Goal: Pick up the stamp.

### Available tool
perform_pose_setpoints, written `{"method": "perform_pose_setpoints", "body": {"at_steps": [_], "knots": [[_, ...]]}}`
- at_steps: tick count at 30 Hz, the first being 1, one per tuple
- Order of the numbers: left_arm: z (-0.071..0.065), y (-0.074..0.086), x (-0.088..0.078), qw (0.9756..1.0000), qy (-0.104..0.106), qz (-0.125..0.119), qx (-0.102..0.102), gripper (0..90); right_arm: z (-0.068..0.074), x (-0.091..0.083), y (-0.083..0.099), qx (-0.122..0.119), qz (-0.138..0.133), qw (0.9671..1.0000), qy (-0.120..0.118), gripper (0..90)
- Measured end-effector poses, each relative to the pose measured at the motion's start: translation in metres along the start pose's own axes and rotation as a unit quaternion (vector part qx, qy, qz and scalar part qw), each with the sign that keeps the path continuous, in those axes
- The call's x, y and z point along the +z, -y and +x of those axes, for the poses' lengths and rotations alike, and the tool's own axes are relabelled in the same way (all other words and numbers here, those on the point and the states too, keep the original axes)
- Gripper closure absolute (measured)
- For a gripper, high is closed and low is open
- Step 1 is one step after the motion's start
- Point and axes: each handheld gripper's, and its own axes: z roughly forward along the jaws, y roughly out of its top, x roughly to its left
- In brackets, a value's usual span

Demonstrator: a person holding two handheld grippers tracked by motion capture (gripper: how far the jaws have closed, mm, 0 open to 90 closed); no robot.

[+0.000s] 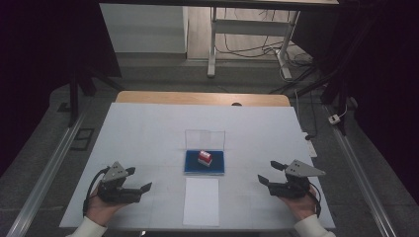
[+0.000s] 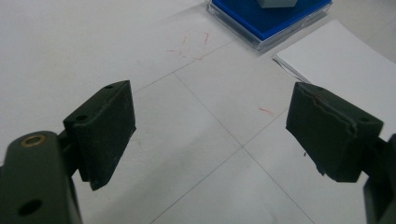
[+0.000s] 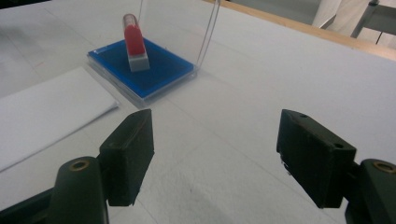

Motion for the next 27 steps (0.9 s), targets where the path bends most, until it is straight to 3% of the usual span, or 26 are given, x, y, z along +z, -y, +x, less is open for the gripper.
{"method": "perform_pose_setpoints", "body": {"at_steps": [13, 27], "knots": [[0.0, 0.0, 0.002, 1.0, -0.002, 0.004, 0.003, 15.8, 0.014, 0.02, -0.04, -0.016, 0.005, 0.9991, -0.039, 27.8], [0.0, -0.001, 0.004, 1.0, -0.002, 0.006, 0.006, 16.0, 0.024, 0.037, -0.062, -0.027, 0.016, 0.9976, -0.062, 28.6]]}}
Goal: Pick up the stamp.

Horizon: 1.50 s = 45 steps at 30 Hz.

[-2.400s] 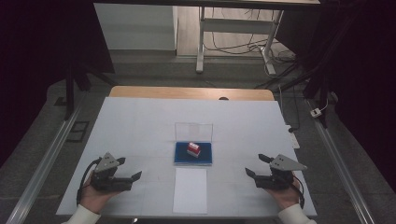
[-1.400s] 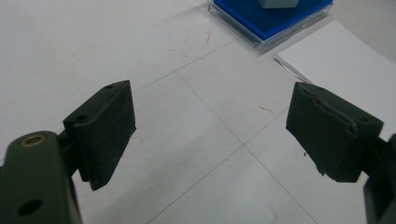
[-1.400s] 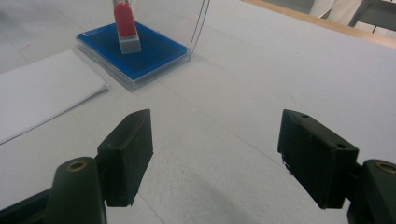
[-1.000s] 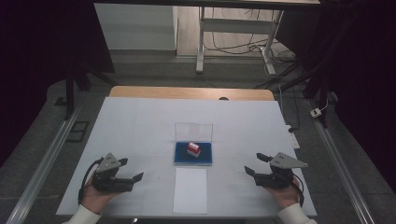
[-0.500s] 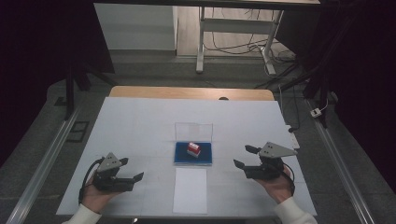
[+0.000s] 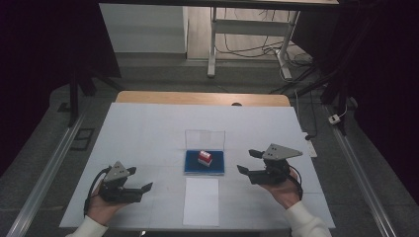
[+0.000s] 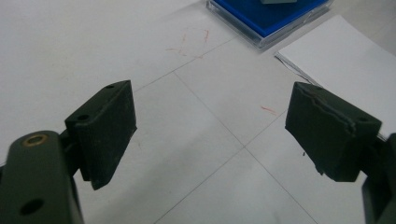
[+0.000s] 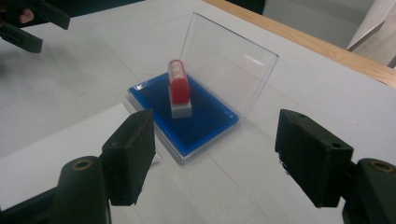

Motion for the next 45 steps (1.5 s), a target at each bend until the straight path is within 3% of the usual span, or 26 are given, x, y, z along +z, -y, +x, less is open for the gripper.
{"method": "perform_pose_setpoints", "body": {"at_steps": [7, 23, 45], "knots": [[0.0, 0.0, 0.001, 1.0, -0.002, 0.001, 0.002, 16.4, 0.005, 0.014, -0.014, -0.009, 0.018, 0.9997, -0.017, 28.9], [0.0, 0.0, 0.002, 1.0, -0.002, 0.002, 0.004, 16.5, 0.011, 0.048, -0.024, -0.014, 0.043, 0.9977, -0.051, 29.1], [0.0, 0.001, 0.002, 1.0, -0.002, 0.006, 0.008, 16.7, 0.021, 0.101, -0.038, -0.03, 0.07, 0.9954, -0.058, 30.9]]}}
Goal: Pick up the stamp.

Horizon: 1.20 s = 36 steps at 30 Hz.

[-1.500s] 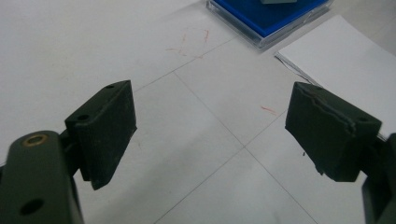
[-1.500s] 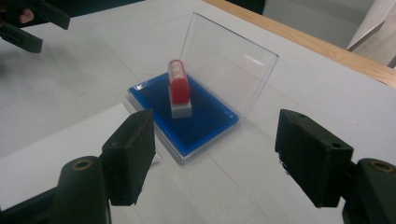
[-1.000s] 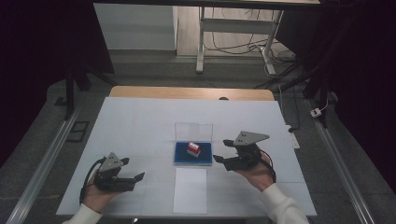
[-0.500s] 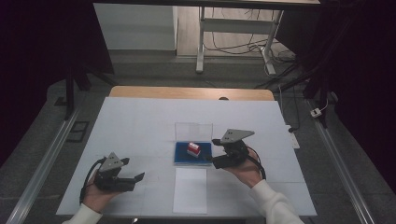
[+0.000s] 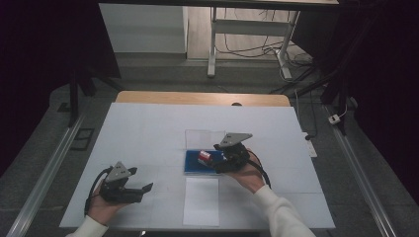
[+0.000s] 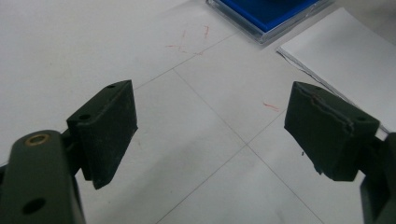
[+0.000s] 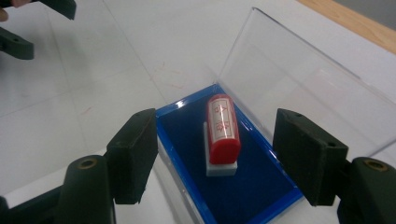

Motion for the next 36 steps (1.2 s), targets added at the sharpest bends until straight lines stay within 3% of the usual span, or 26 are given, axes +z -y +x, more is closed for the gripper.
{"method": "perform_pose_setpoints", "body": {"at_steps": [7, 14, 23, 36], "knots": [[0.0, 0.0, 0.001, 1.0, -0.001, 0.002, 0.0, 16.8, -0.004, 0.024, 0.001, -0.002, 0.023, 0.9997, -0.004, 32.9], [0.0, 0.001, 0.001, 1.0, -0.002, 0.003, -0.002, 16.8, -0.005, 0.035, 0.002, -0.004, 0.029, 0.9995, -0.007, 38.9], [0.001, 0.002, 0.001, 1.0, -0.002, 0.002, -0.002, 16.8, -0.002, 0.041, 0.003, -0.018, 0.037, 0.999, -0.016, 50.1], [0.001, 0.003, 0.001, 1.0, -0.003, 0.005, -0.002, 16.8, -0.002, 0.044, 0.004, -0.041, 0.044, 0.9982, 0.005, 61.8]]}}
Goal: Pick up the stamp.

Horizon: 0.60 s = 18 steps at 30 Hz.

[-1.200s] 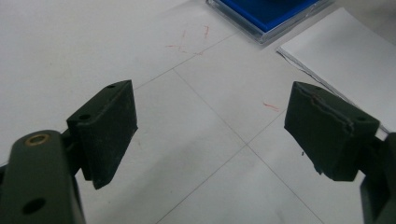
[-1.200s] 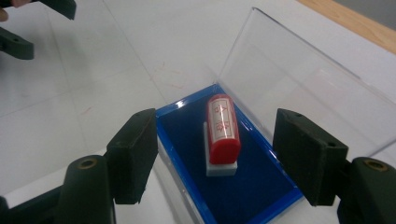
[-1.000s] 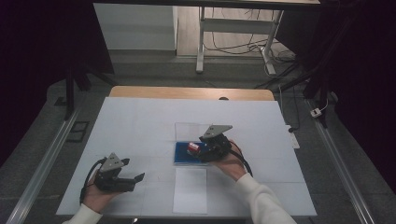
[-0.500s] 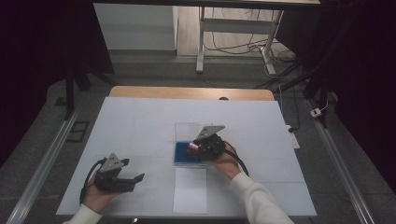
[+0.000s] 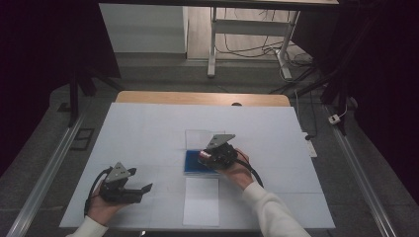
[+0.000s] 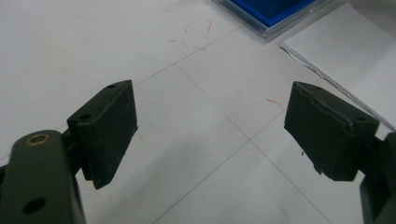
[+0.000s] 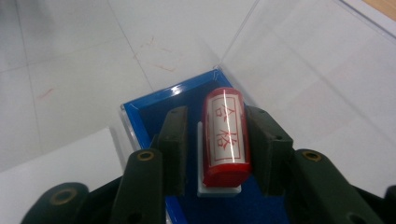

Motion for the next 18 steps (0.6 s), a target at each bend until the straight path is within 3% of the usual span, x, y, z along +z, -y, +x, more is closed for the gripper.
{"method": "perform_pose_setpoints", "body": {"at_steps": [7, 18], "knots": [[0.0, 0.0002, 0.0, 1.0, -0.001, 0.0, -0.001, 16.8, -0.0002, 0.0024, 0.0018, -0.002, 0.011, 0.9999, 0.011, 68.4], [0.0001, 0.0005, -0.0002, 1.0, -0.002, 0.0, -0.001, 16.9, 0.0014, -0.0008, 0.0004, 0.001, -0.003, 1.0, 0.006, 69.8]]}}
